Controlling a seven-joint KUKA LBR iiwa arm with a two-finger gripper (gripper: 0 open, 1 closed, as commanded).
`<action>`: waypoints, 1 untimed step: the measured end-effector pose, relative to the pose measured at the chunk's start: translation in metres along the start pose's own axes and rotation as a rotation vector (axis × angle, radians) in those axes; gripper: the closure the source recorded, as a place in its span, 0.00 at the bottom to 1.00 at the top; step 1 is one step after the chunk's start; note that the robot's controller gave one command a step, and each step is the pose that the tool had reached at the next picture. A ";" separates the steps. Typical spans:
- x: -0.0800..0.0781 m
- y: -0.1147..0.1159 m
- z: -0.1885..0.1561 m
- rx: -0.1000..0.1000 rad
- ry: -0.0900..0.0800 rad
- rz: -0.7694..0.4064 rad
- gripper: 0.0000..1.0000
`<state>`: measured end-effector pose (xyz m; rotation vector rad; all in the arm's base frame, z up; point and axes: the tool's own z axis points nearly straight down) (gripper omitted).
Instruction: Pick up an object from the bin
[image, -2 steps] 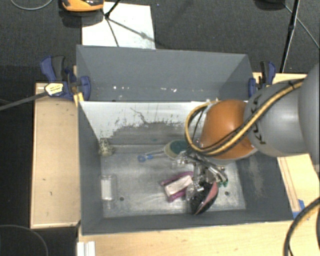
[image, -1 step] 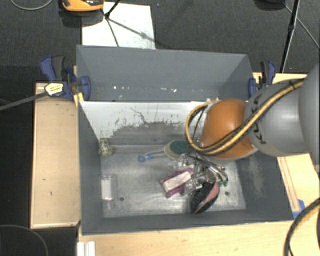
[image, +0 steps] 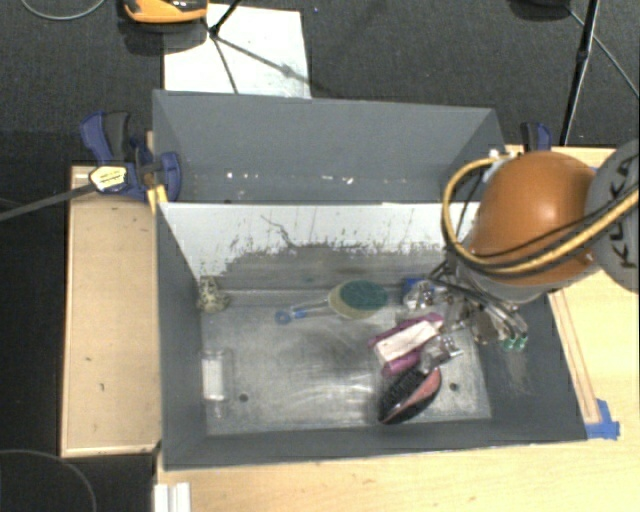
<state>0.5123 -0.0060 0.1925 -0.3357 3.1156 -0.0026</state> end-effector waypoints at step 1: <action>-0.003 -0.011 -0.033 -0.002 0.003 -0.438 1.00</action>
Offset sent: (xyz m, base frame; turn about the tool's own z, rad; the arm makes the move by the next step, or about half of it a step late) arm 0.0039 -0.0100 0.0328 -0.4383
